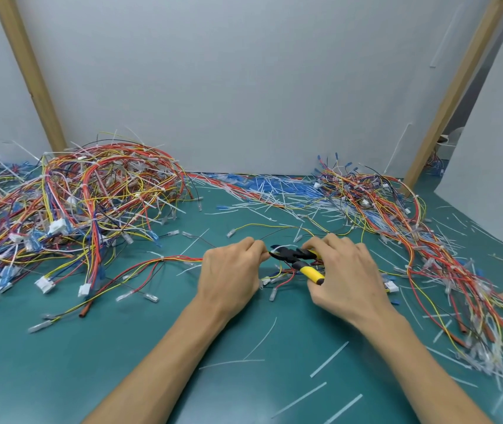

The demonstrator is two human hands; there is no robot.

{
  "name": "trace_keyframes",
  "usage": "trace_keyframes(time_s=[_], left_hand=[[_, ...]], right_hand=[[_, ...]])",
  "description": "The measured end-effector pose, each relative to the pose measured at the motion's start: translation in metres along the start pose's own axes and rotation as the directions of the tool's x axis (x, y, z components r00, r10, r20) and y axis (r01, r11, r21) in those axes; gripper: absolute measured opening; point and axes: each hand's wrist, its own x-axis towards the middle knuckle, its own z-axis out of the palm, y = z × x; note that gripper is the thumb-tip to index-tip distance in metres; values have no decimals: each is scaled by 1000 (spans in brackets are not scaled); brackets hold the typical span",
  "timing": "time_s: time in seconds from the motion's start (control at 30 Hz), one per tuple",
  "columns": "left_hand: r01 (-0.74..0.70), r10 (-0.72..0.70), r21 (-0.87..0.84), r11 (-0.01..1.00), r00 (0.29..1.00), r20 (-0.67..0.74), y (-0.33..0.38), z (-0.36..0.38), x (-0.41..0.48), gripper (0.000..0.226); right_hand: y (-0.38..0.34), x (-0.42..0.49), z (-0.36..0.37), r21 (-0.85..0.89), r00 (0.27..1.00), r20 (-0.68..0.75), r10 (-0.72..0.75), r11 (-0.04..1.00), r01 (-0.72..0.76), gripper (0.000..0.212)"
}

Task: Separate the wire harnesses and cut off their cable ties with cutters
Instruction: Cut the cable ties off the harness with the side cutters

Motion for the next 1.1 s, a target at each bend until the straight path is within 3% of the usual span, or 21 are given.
trace_keyframes(time_s=[0.4, 0.6, 0.87, 1.1], left_hand=[[34, -34, -3, 999, 999, 16, -2, 5, -1, 15], [91, -89, -60, 994, 996, 30, -4, 8, -3, 14], [124, -112, -76, 989, 983, 145, -5, 10, -5, 26], [166, -138, -108, 980, 964, 227, -7, 9, -5, 27]], right_hand=[[-1, 0, -9, 35, 996, -78, 34, 999, -31, 30], [3, 0, -8, 98, 997, -76, 6, 995, 2, 62], [1, -2, 2, 58, 996, -5, 93, 994, -93, 72], [1, -1, 5, 32, 996, 10, 84, 996, -84, 75]])
